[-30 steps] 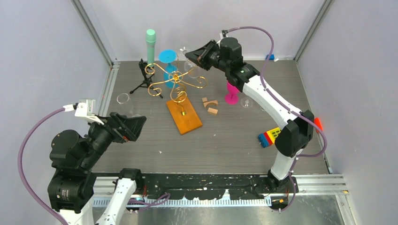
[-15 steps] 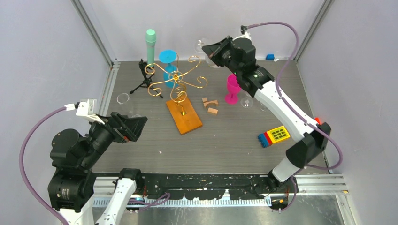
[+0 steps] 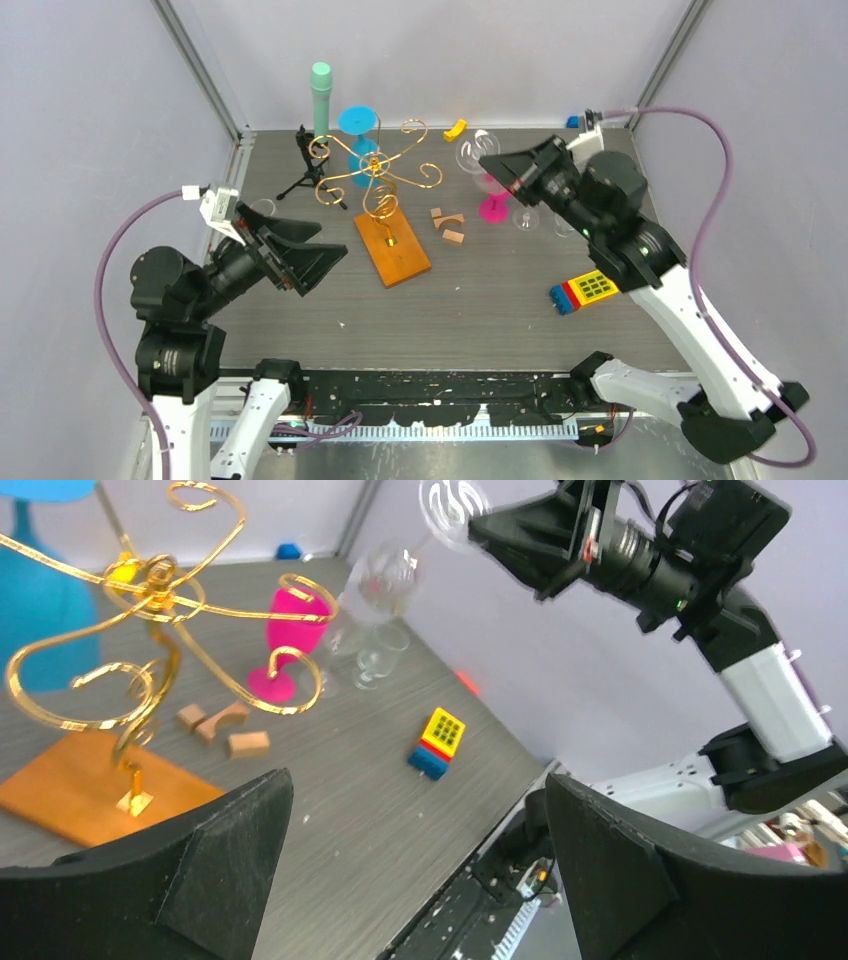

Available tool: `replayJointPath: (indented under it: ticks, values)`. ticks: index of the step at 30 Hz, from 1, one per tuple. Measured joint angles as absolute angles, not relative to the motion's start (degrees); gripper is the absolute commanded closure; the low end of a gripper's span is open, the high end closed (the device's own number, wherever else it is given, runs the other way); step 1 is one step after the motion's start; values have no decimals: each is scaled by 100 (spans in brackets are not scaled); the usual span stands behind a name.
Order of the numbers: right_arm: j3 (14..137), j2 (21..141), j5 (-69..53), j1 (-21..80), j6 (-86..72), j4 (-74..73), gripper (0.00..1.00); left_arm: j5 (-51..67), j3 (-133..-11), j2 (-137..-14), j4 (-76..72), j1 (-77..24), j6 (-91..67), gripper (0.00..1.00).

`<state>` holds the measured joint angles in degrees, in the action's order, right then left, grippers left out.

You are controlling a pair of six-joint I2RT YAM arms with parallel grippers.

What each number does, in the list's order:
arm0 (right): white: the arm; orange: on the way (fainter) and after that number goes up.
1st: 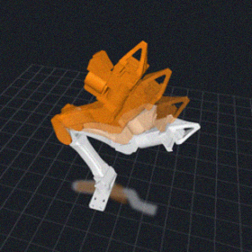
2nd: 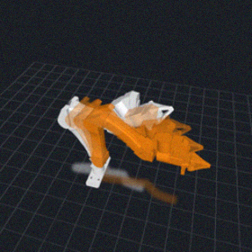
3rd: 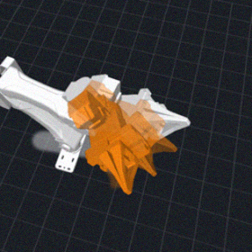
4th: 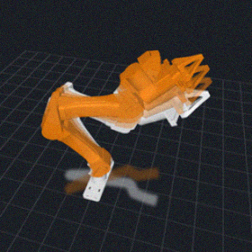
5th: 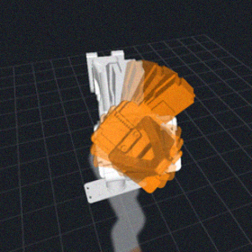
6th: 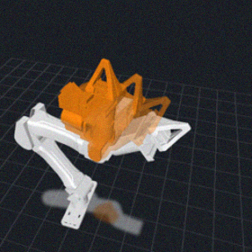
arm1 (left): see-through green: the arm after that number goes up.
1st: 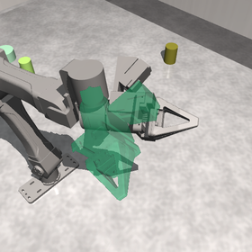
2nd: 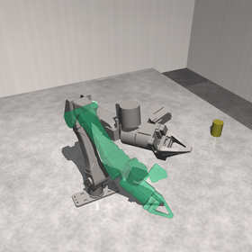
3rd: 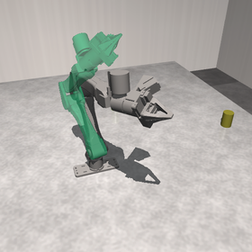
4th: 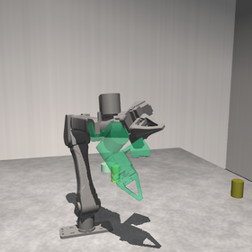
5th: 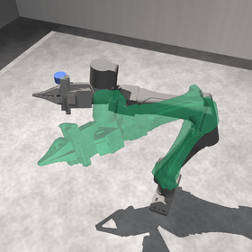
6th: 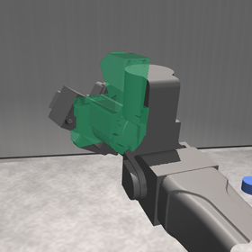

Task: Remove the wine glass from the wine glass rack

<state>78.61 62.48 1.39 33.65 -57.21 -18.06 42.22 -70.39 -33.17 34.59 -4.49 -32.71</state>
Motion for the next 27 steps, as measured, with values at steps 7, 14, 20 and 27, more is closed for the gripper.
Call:
replayJointPath:
  ticks: [7,14,20,27]
  values:
    - [6851,4827,-615,3365,-6193,-2418,100,4858,-6396,-3767,1573,-462,-4021,1]
    - [6375,3948,-1085,3365,-6761,-2926,100,4637,-5830,-4486,427,-1629,-4088,1]
    - [6108,3461,-1253,3365,-7205,-3004,100,4029,-5817,-5039,263,-3465,-3057,8]
    - [5778,3072,-1415,3365,-7999,-2958,100,3579,-5417,-5745,-563,-4978,-1157,7]
